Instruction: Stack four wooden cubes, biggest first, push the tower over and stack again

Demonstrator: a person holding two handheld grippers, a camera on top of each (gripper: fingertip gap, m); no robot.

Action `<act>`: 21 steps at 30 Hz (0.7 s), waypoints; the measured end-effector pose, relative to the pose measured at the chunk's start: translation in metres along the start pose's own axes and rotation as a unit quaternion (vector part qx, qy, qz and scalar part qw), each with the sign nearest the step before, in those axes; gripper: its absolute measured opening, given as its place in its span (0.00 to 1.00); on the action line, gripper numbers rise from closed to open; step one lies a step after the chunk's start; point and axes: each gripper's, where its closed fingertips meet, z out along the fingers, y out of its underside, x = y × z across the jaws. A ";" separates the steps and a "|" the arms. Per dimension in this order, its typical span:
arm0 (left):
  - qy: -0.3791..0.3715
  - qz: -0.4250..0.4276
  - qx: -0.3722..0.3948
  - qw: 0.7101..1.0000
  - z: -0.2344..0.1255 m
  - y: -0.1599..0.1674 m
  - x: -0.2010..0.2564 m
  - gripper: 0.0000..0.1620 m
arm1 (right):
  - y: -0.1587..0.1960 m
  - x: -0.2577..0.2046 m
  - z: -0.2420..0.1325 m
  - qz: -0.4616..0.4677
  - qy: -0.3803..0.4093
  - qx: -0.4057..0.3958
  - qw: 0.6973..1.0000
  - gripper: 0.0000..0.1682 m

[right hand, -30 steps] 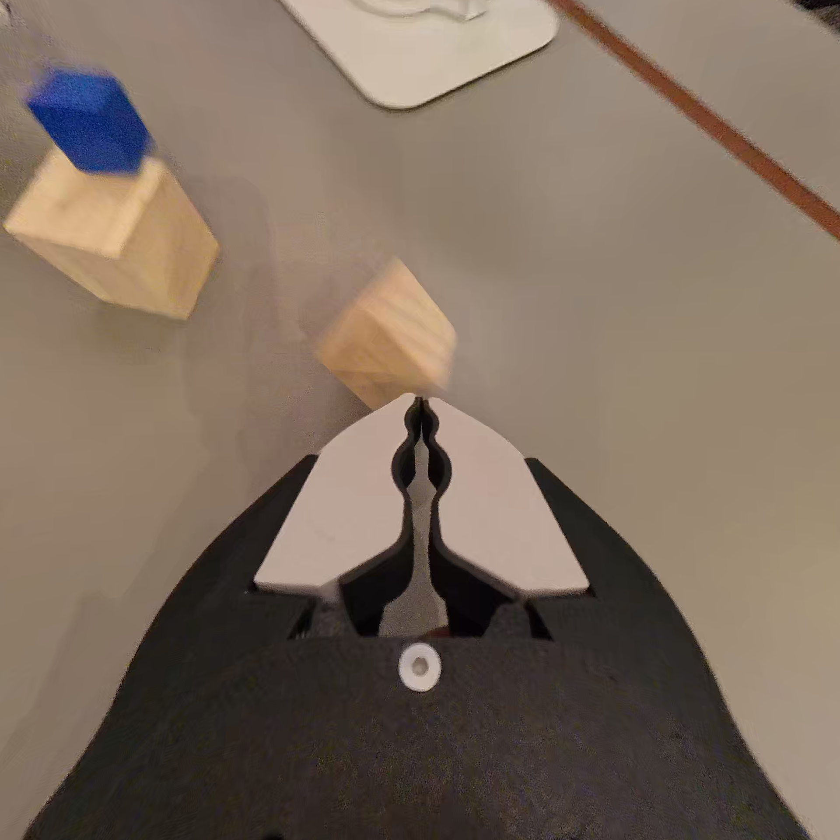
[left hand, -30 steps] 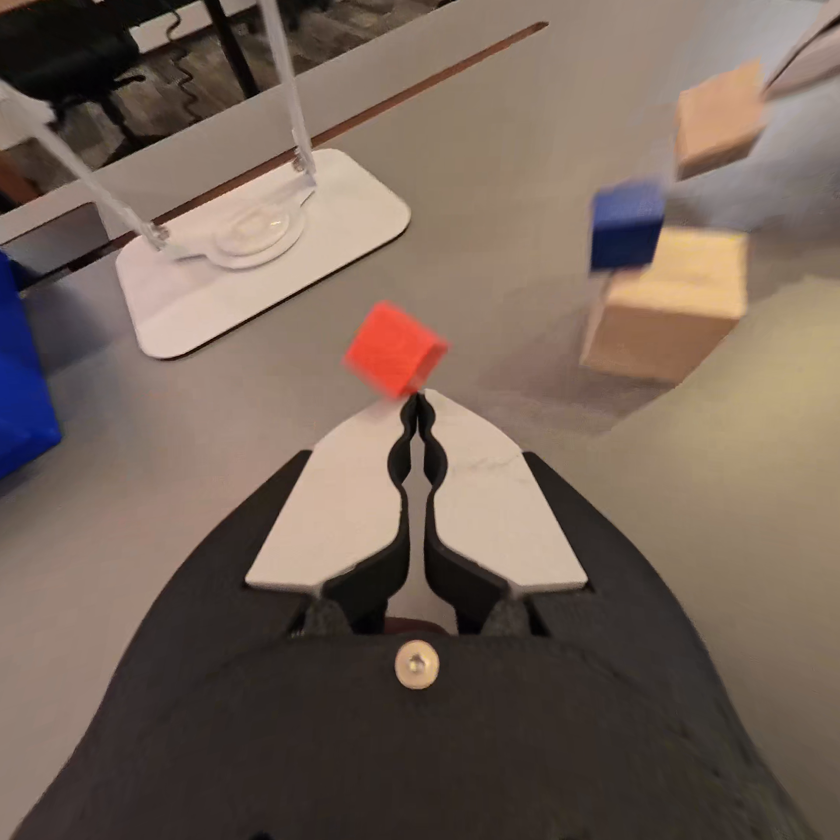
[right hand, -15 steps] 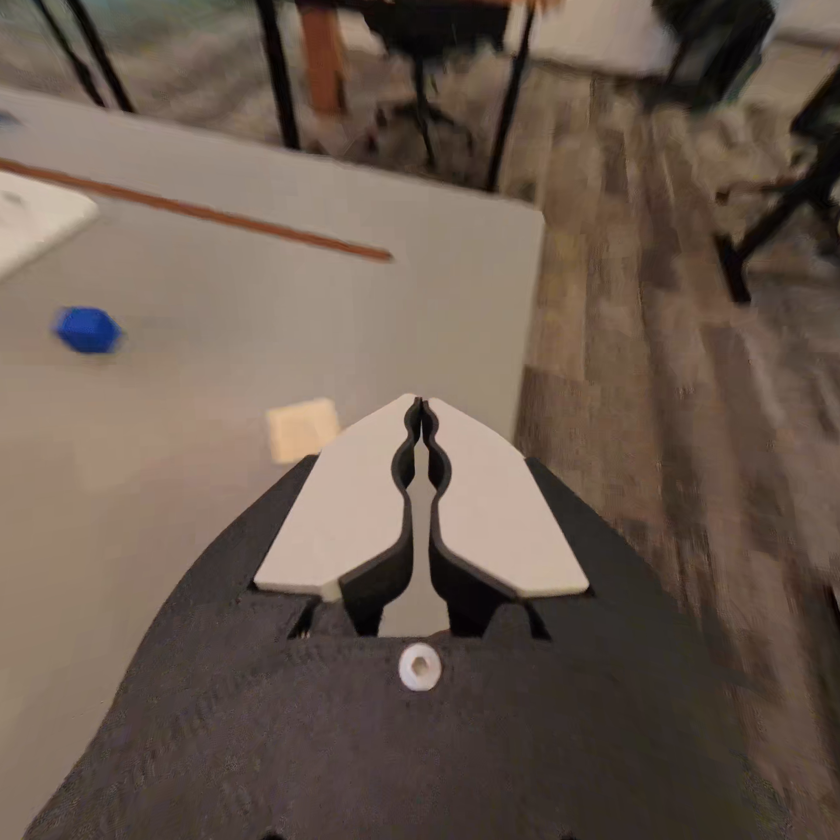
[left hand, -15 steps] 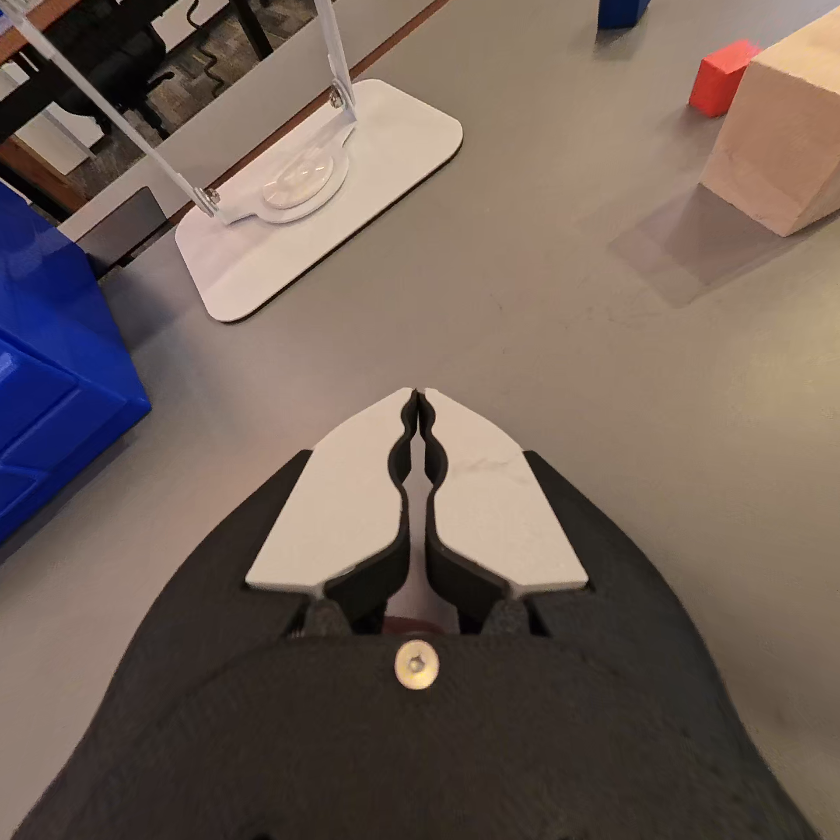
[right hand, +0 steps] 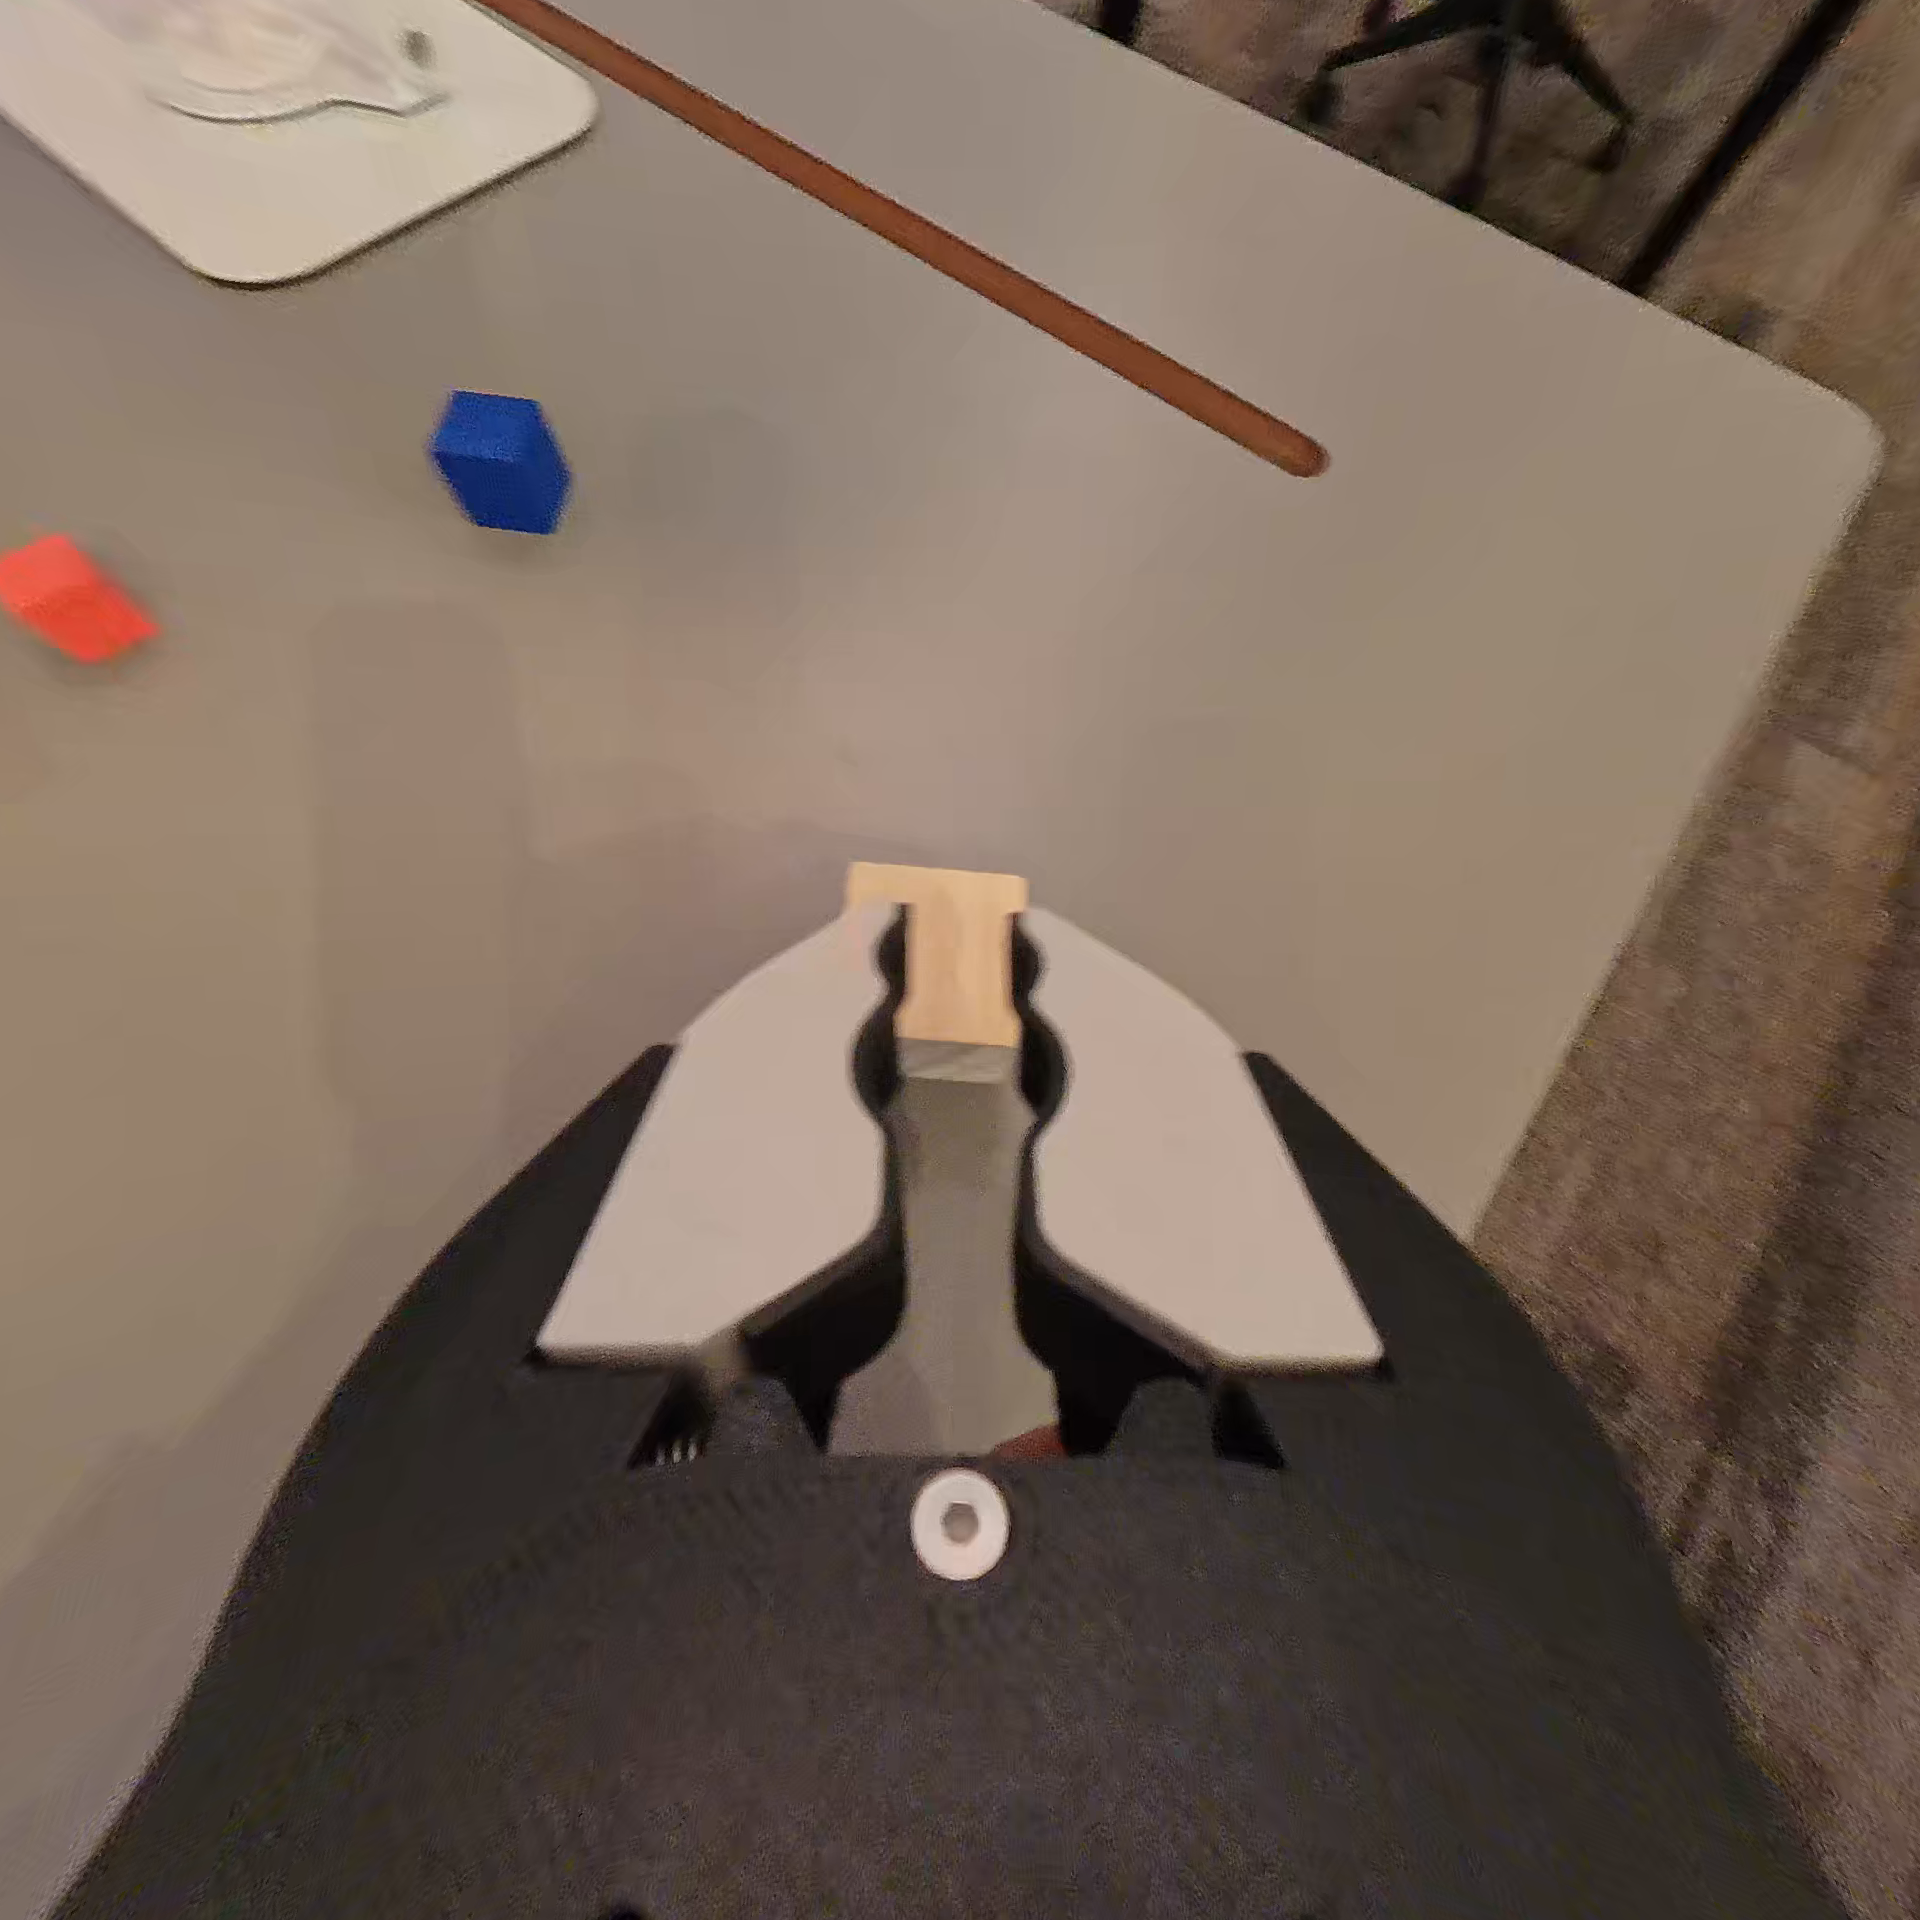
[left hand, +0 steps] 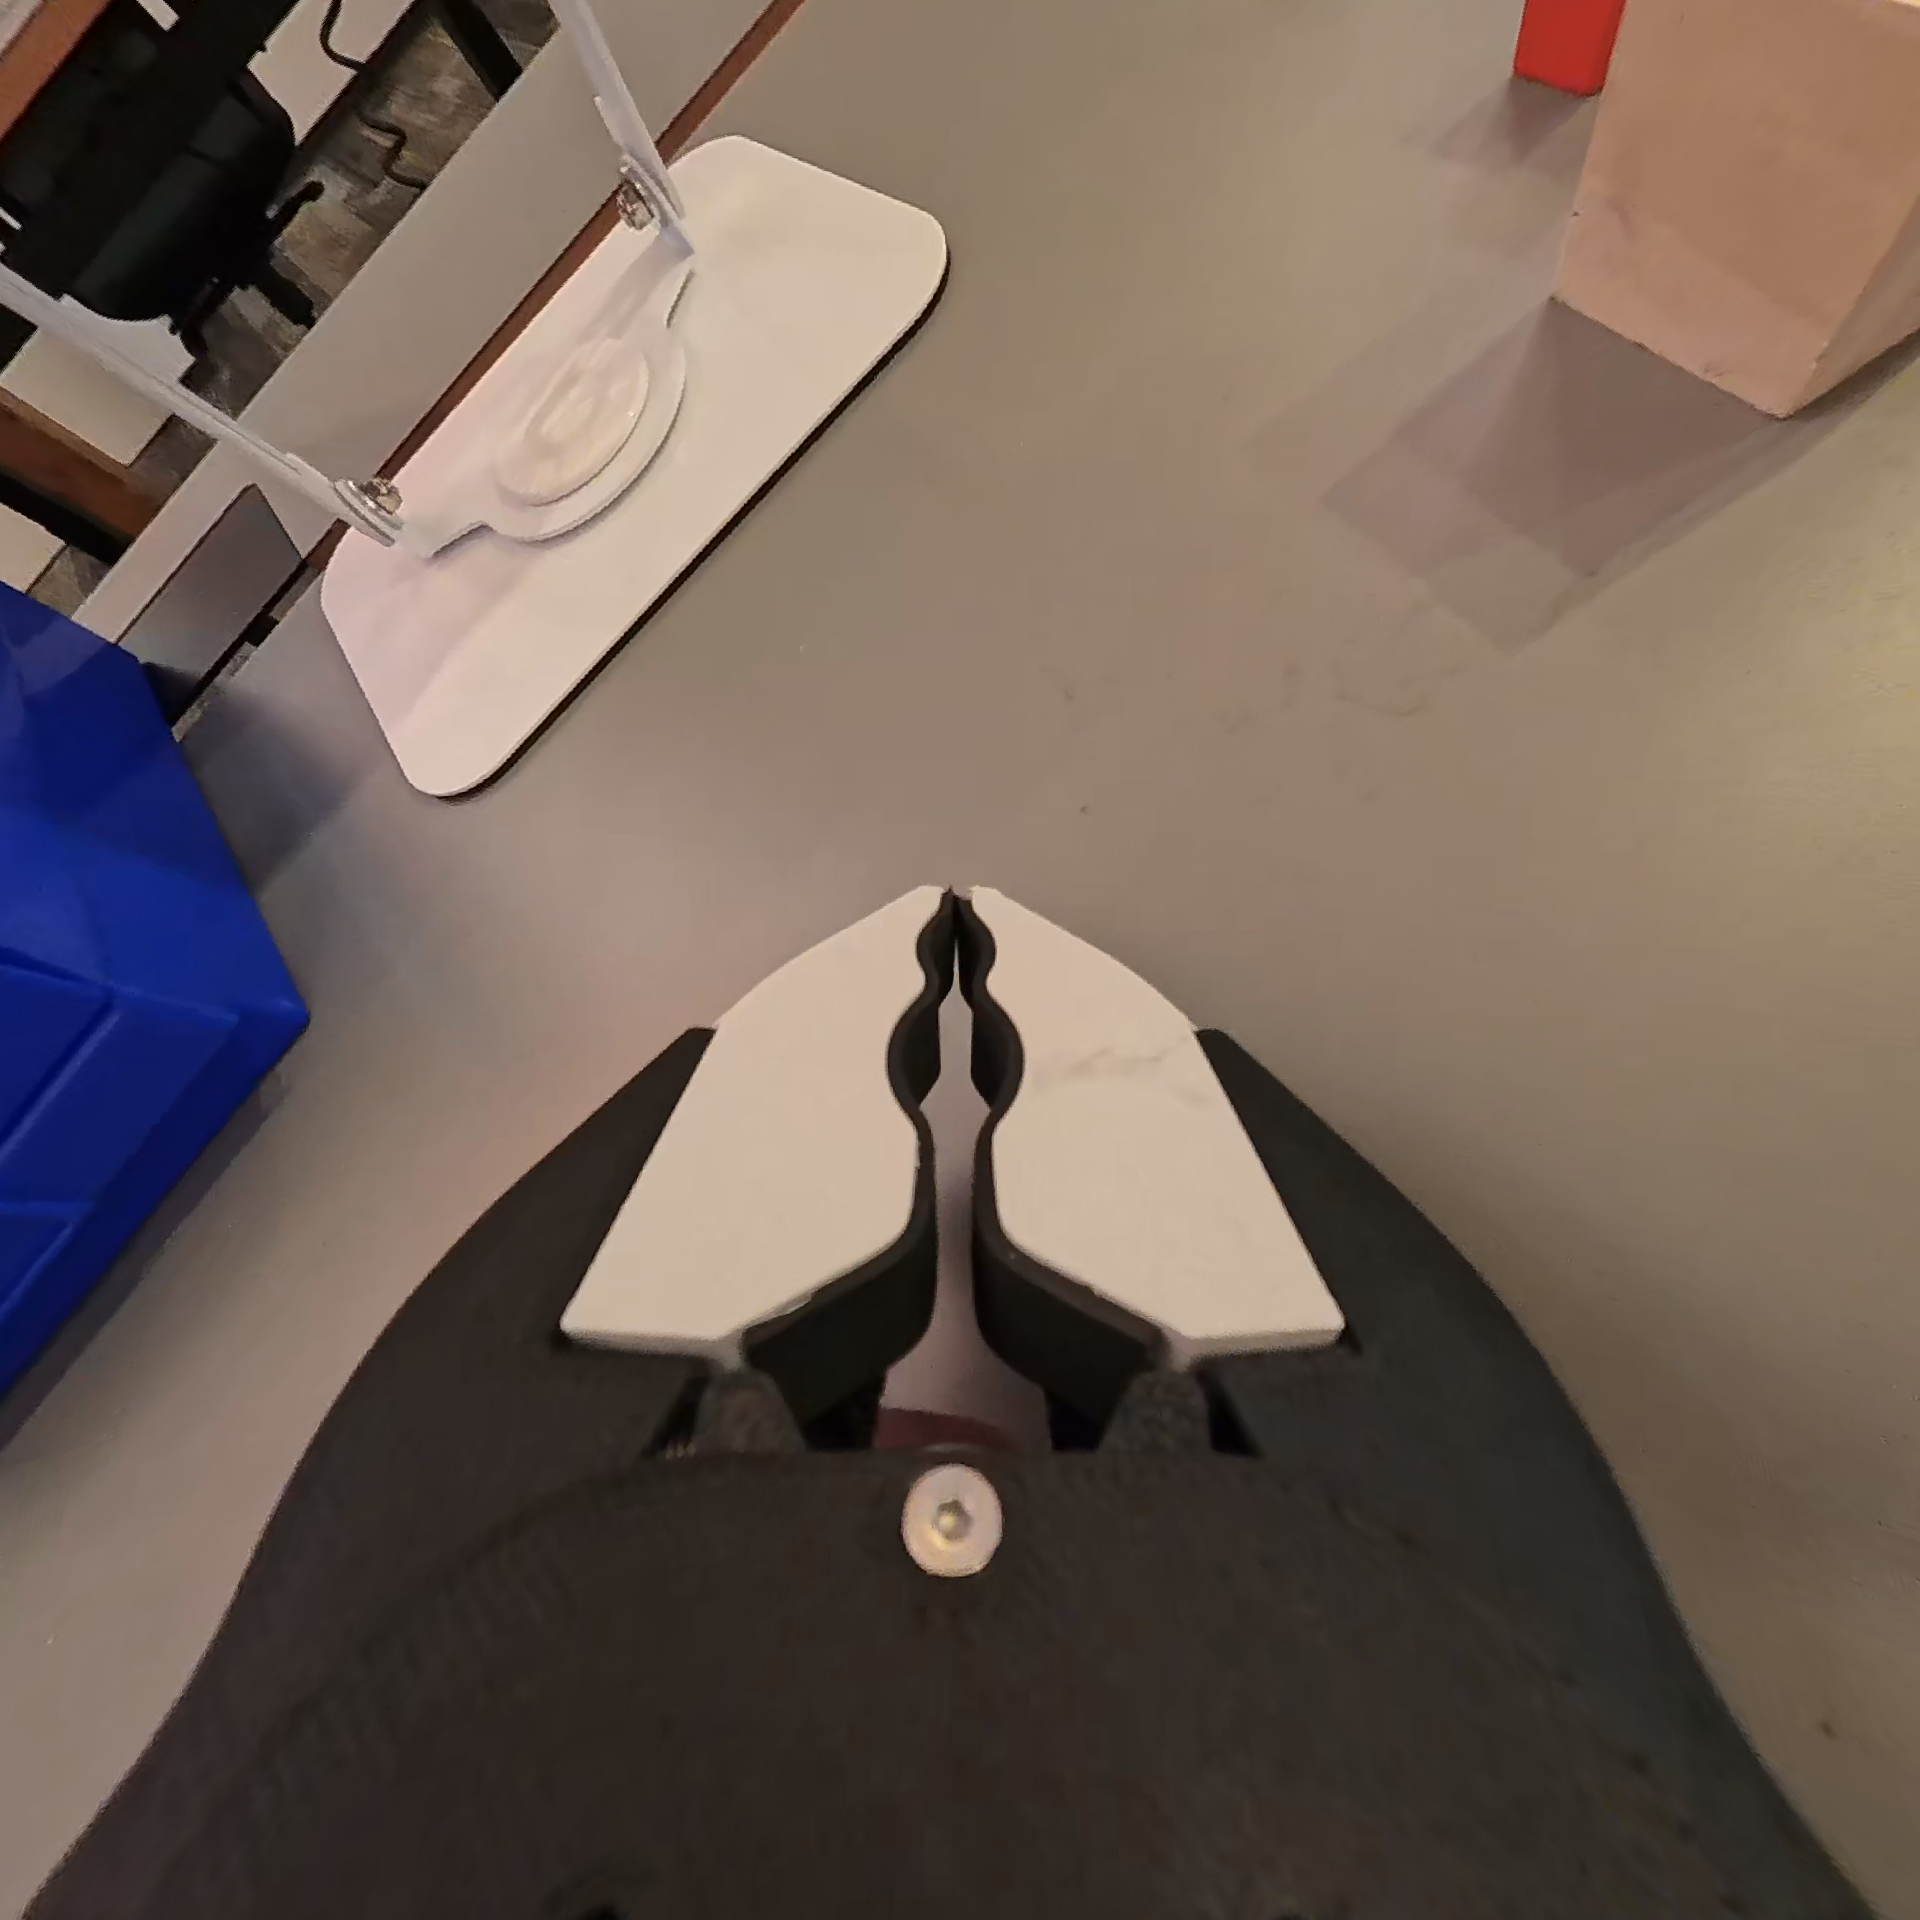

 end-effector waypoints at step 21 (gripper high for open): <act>0.028 0.017 0.030 0.999 0.009 -0.025 0.019 0.00 | -0.026 -0.108 0.034 -0.053 -0.125 -0.051 0.989 0.31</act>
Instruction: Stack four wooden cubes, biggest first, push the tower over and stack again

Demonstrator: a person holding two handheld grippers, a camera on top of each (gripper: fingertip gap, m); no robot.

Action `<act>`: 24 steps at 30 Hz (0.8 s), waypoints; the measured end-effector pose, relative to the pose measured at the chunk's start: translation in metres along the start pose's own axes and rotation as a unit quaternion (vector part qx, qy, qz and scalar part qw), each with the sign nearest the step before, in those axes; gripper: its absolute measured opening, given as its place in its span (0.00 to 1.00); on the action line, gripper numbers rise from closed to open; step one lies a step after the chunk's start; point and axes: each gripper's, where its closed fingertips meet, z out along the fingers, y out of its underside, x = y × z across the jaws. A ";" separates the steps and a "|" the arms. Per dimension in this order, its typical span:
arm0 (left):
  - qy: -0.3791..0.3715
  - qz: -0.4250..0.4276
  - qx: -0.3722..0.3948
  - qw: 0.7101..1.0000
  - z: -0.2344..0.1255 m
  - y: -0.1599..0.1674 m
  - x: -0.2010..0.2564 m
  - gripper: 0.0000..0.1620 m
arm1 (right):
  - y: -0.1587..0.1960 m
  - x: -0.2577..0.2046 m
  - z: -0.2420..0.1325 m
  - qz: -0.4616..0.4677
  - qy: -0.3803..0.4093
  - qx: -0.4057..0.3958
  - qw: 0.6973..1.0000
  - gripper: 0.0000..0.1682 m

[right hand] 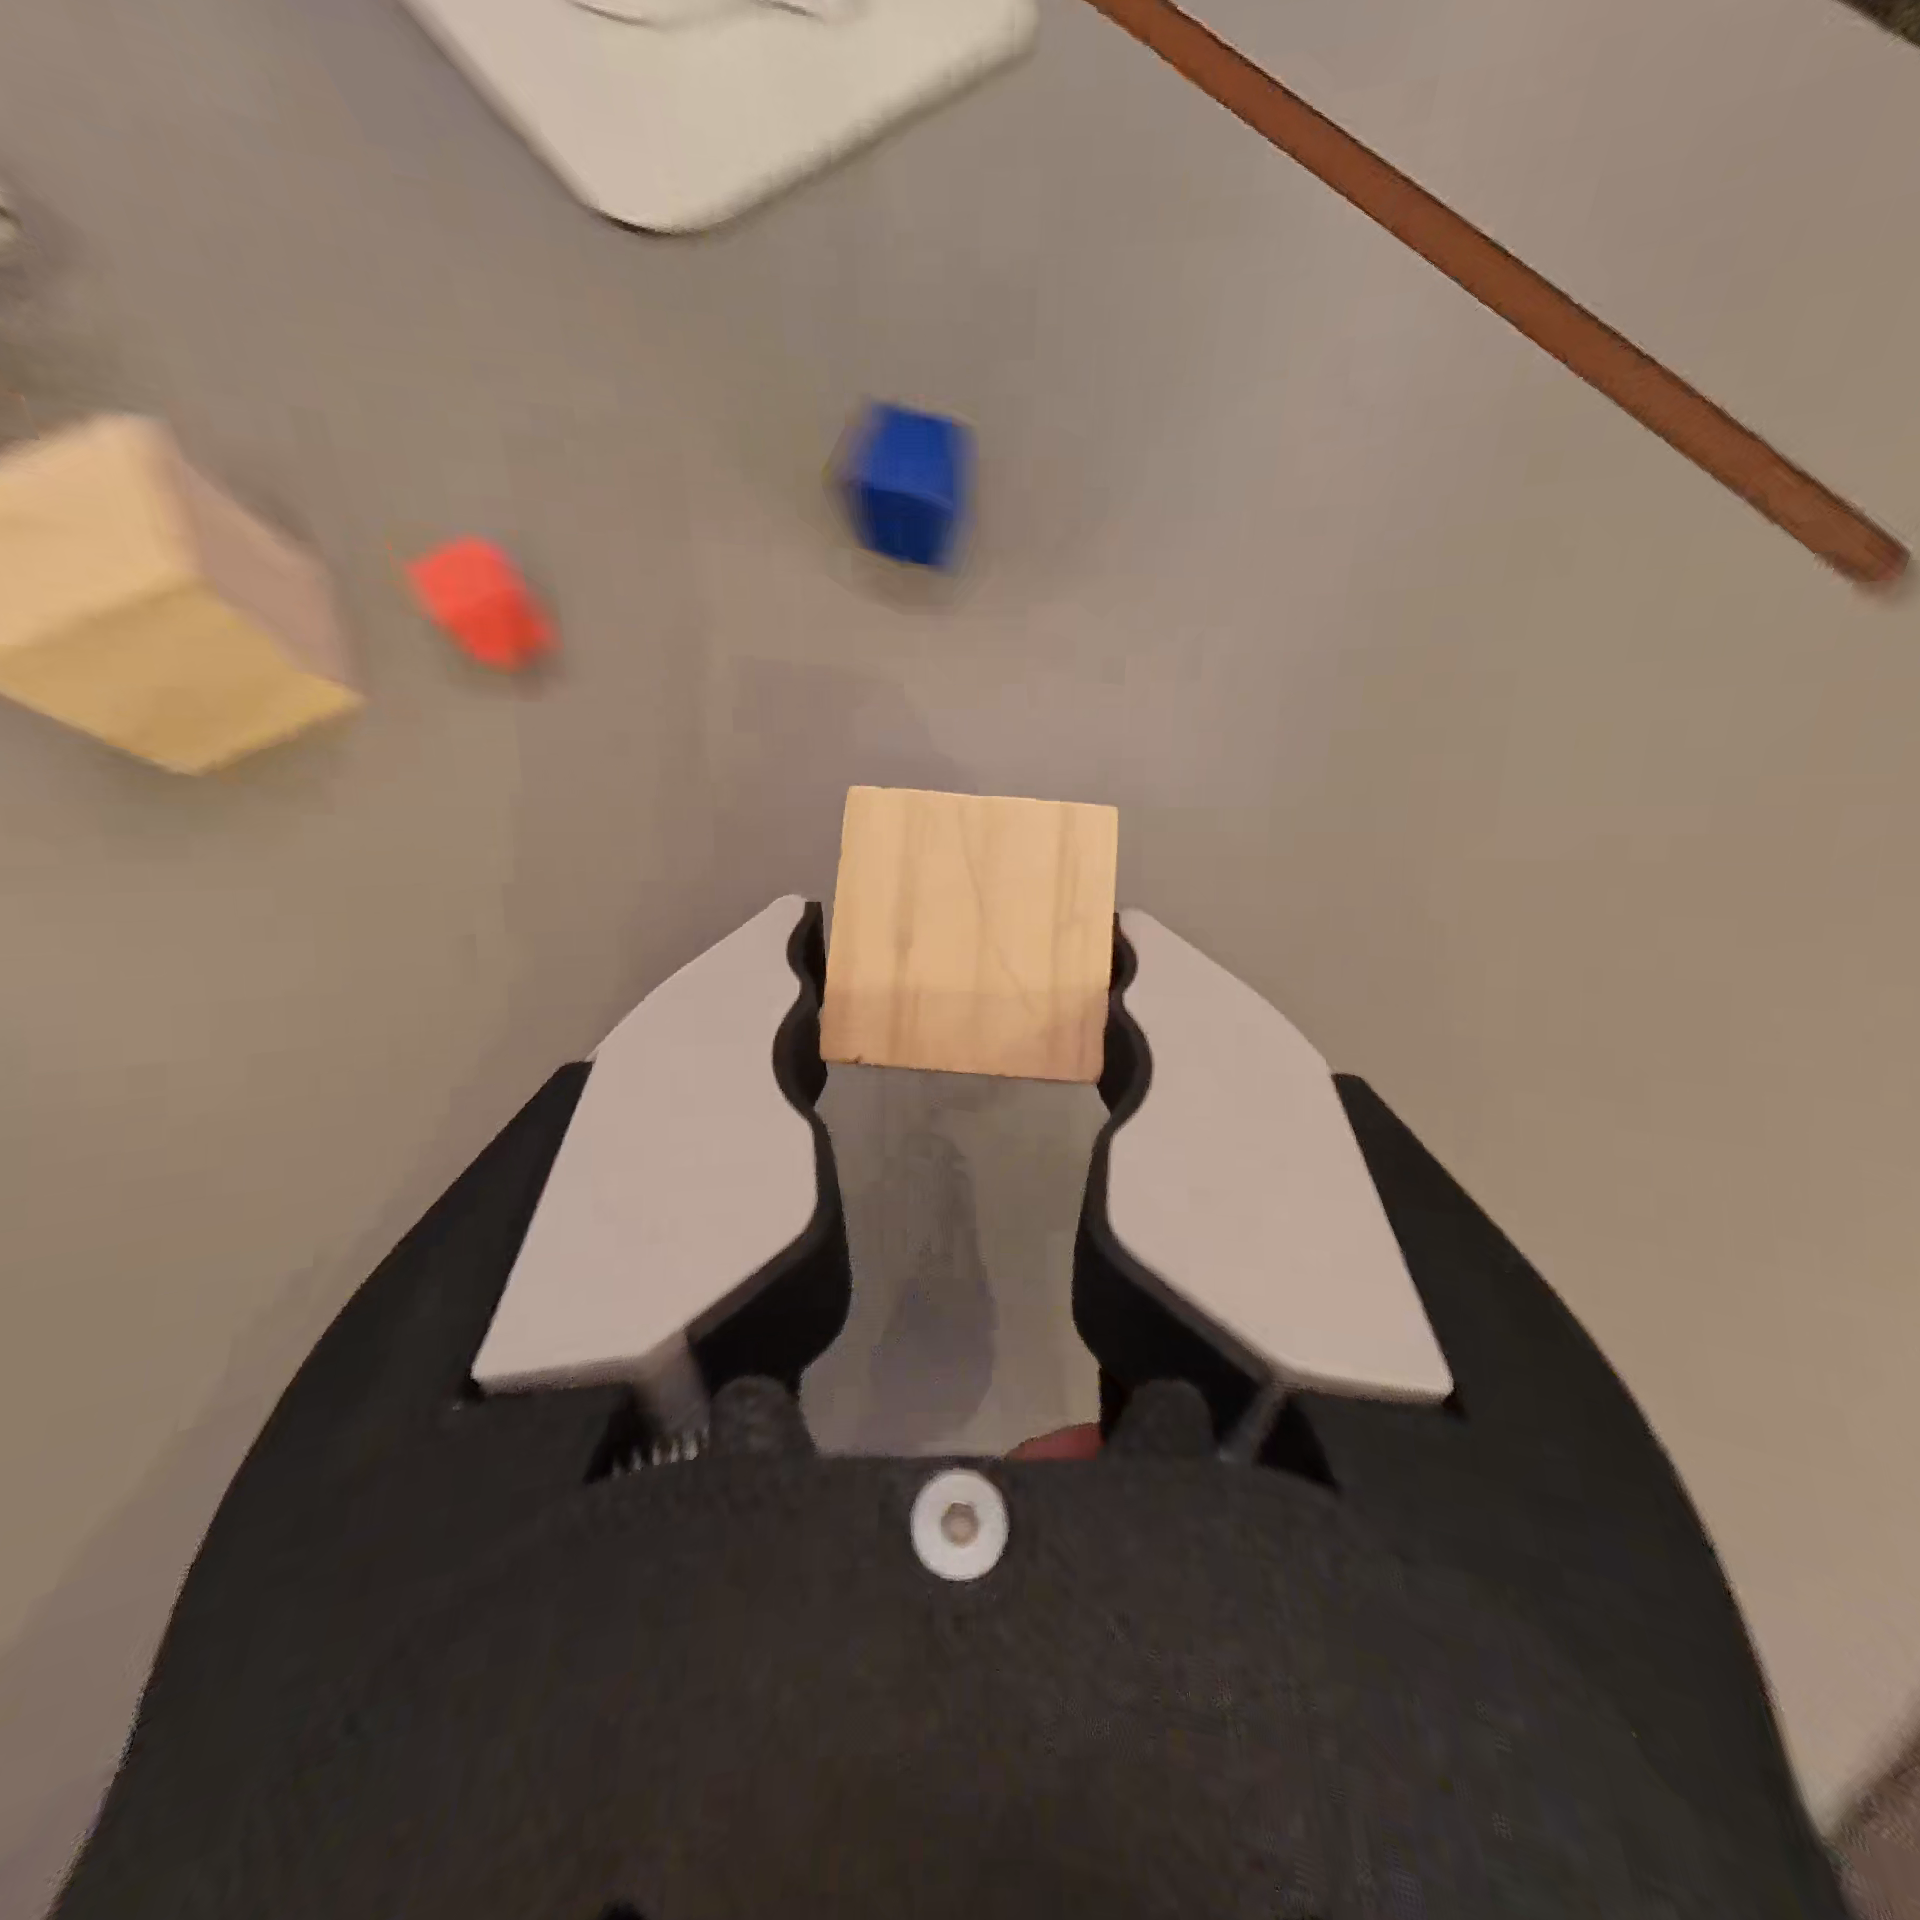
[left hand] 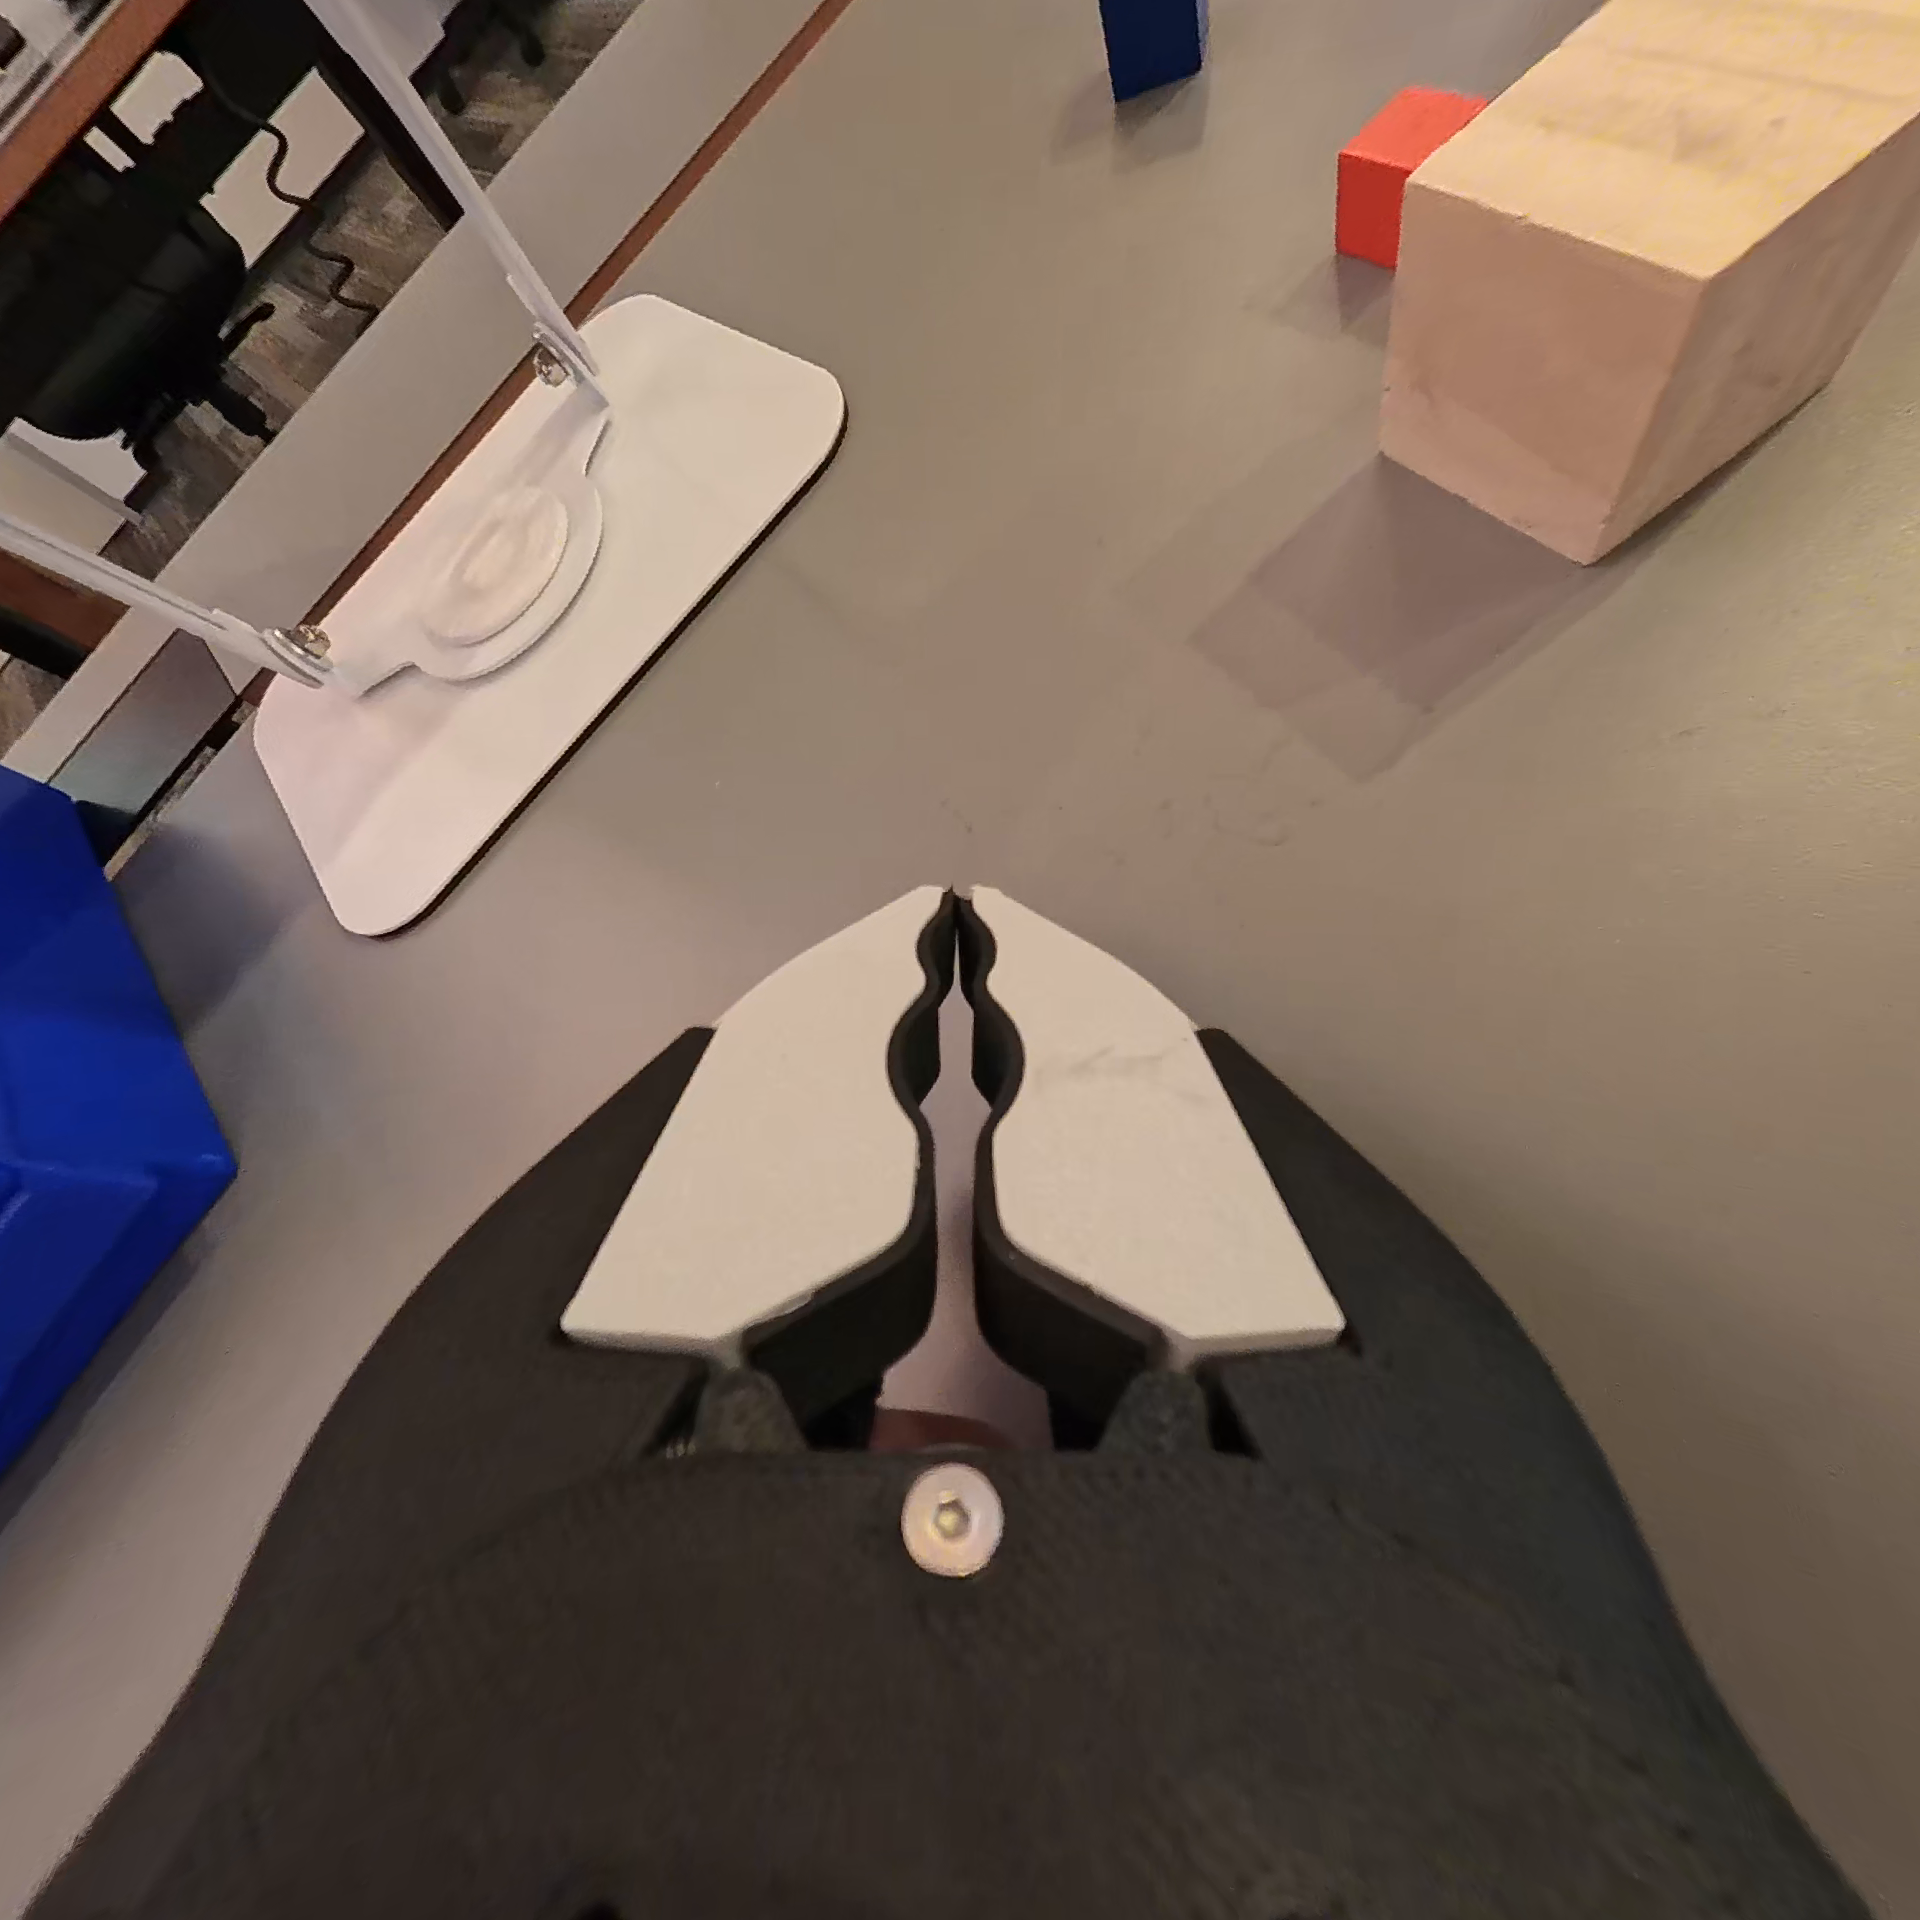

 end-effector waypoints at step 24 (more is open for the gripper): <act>-0.001 0.015 -0.014 1.000 0.001 0.006 0.001 0.00 | -0.076 -0.028 0.057 -0.061 -0.021 -0.058 0.996 0.44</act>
